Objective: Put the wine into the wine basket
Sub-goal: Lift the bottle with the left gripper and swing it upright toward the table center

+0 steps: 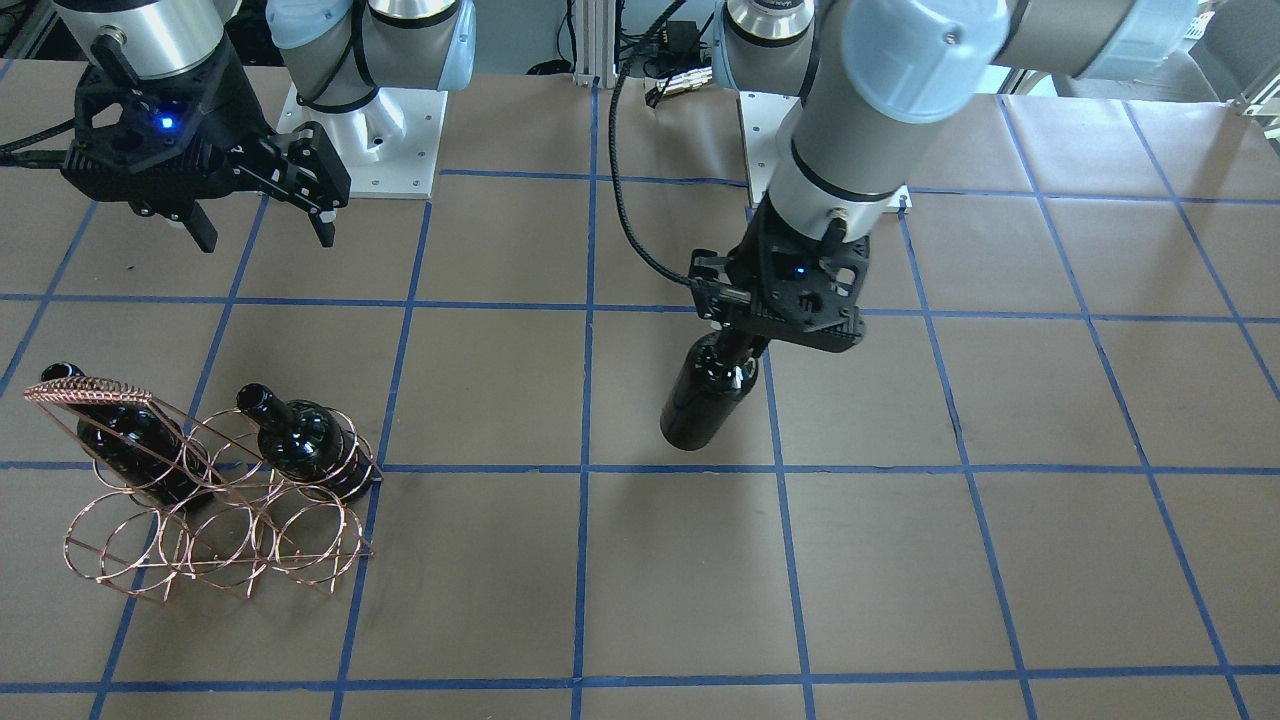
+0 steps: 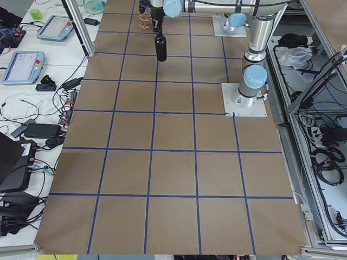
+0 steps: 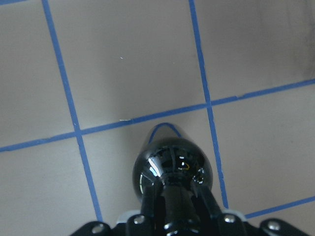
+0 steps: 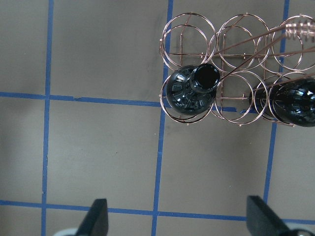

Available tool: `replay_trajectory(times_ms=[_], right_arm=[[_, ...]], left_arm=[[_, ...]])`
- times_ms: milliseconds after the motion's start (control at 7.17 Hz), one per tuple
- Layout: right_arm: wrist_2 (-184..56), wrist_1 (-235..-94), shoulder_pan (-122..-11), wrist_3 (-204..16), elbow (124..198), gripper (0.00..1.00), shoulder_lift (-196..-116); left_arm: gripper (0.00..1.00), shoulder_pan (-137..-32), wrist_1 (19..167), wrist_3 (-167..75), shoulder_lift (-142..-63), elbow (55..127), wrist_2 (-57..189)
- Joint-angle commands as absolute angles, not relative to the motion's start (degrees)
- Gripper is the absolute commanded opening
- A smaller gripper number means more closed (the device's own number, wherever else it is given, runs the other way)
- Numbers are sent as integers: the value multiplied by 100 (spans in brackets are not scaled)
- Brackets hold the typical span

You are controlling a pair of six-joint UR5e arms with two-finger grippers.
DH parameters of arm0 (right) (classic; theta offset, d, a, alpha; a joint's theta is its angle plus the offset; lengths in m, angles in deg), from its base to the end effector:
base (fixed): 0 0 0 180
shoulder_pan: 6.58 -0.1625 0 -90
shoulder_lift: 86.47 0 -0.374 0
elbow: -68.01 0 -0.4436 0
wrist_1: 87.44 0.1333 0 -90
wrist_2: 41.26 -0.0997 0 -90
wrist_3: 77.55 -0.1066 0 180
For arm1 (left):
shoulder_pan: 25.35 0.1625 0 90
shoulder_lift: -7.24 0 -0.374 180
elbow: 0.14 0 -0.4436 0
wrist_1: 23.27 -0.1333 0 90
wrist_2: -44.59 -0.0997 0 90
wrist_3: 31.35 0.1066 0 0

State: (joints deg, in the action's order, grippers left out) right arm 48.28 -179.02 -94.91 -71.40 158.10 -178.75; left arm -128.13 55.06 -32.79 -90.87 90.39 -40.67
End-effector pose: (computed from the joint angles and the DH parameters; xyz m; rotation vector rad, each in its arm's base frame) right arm 0.1185 -0.5386 0.4533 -0.1230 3.1339 -0.1038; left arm -0.2705 -0.5503 0.3653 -0.3049 -3.0370 0.0645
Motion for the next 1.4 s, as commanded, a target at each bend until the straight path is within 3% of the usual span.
replay_trajectory(times_ms=[0, 1256], right_arm=[[4830, -17902, -9491, -7140, 15810, 100, -17875], [4830, -17902, -9491, -7140, 15810, 100, -17875]], left_arm=[[0, -13265, 4907, -3609, -9006, 9513, -4206], [0, -13653, 4932, -3627, -9050, 9760, -4242]])
